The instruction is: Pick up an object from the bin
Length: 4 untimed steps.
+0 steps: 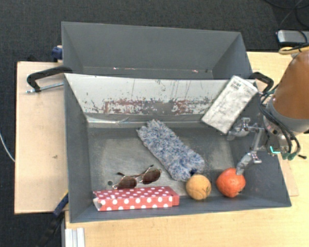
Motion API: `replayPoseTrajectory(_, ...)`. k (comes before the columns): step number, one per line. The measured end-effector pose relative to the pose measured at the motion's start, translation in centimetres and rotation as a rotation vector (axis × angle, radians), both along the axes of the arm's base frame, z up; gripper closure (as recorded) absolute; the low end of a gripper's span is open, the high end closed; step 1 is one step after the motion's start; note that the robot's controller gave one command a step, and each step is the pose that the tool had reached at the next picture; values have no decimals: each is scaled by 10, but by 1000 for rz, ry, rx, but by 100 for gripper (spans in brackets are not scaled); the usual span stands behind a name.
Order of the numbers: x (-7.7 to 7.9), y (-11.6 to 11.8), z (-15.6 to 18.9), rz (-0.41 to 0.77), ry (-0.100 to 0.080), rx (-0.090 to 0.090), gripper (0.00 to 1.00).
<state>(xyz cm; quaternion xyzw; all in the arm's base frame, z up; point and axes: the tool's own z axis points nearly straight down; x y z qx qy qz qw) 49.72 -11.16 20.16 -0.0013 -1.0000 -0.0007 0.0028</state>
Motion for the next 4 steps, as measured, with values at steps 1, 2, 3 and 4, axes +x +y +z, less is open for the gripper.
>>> replayPoseTrajectory(1,1,1,3,4,-6,-1,0)
replayPoseTrajectory(2,2,43,-29,106,-11,-3,0)
replayPoseTrajectory(3,5,69,-41,47,-7,1,0)
replayPoseTrajectory(4,23,116,-121,259,0,-2,100)
